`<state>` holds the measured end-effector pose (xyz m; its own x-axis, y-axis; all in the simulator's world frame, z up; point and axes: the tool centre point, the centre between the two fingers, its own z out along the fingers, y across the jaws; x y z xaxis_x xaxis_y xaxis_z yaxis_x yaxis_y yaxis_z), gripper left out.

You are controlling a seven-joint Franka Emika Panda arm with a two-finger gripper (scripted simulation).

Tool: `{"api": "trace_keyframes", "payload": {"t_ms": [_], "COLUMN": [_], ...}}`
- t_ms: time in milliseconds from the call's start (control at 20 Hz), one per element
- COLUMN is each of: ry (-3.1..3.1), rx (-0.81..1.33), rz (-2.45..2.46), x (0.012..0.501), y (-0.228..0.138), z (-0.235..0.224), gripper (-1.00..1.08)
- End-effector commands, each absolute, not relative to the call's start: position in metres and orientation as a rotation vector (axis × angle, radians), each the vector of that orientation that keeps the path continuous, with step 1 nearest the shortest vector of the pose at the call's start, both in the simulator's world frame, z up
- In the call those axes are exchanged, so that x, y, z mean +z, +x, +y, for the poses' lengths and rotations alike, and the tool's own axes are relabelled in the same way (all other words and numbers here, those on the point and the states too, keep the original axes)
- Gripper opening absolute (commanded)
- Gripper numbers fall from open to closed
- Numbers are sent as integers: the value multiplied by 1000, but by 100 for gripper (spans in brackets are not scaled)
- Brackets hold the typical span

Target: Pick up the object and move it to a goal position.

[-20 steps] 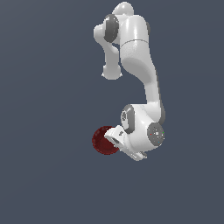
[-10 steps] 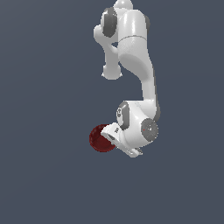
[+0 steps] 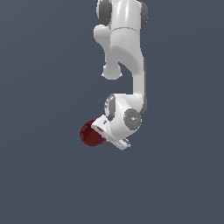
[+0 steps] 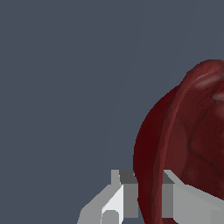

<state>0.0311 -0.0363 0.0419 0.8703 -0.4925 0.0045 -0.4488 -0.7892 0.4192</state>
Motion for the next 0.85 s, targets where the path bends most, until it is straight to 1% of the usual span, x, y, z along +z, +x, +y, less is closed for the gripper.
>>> {"api": "trace_keyframes", "payload": {"t_ms": [0, 450, 800], "ry": [2626, 2626, 2624], "rx": [-150, -150, -148], "rz": [-697, -697, -697], "x": [43, 48, 50], "y": [19, -8, -15], "z": [-54, -95, -108], "gripper": [-100, -100, -100]}}
